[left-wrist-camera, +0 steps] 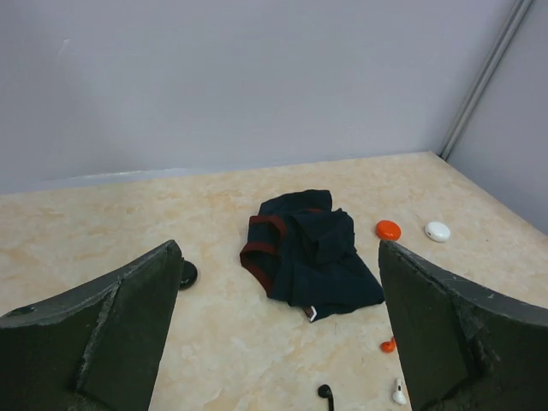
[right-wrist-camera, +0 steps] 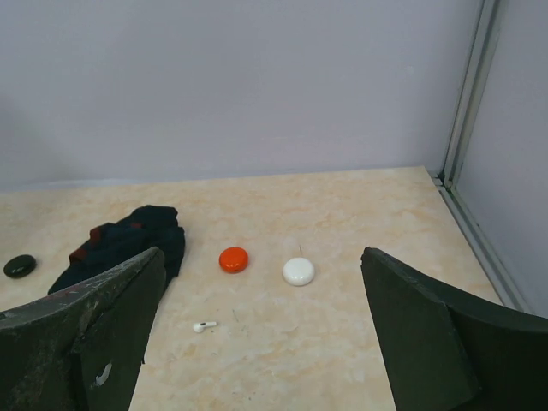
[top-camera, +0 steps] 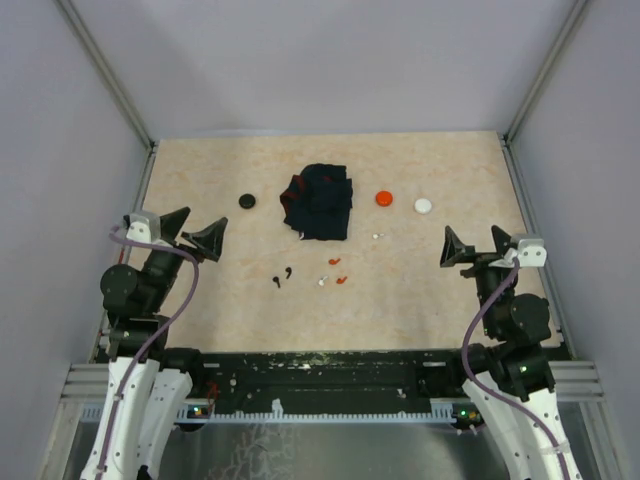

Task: Insert the wireless bluetooth earbuds into the charging case
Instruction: Pick up the charging case at the center of the board.

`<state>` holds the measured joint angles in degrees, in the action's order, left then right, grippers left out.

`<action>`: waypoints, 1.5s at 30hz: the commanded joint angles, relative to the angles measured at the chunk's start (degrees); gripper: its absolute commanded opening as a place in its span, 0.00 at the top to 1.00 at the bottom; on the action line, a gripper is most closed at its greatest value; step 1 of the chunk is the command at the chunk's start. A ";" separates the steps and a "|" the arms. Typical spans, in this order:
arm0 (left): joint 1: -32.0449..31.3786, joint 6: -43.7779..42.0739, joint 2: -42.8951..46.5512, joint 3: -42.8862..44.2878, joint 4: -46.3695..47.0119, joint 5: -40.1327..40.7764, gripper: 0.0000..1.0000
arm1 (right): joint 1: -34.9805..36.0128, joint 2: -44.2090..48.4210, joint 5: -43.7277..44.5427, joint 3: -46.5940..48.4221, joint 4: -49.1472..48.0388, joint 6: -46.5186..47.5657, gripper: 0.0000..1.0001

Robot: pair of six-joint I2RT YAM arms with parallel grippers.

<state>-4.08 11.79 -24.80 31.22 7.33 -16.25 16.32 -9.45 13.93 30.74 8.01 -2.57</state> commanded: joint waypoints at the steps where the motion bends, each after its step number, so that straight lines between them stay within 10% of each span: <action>1: 0.38 0.11 0.49 -0.67 1.33 -0.73 0.00 | -0.32 -0.43 -1.02 0.35 -3.49 -0.84 0.03; 14: 0.30 3.39 -11.41 3.41 -3.43 1.99 0.00 | -0.36 0.31 -2.41 0.54 -3.26 -1.01 0.03; 34: 0.24 6.61 -61.22 32.59 -19.72 4.49 0.00 | -0.41 5.34 -2.24 -1.07 -3.36 -0.58 0.02; 45: -4.76 6.59 -80.86 48.16 -27.61 24.21 0.00 | -0.41 5.63 -2.93 -1.48 -4.13 -0.55 0.02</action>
<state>-6.79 18.46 -101.32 74.35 -16.16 -0.64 16.29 -4.49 11.27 29.58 7.33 -3.16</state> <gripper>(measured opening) 0.998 0.976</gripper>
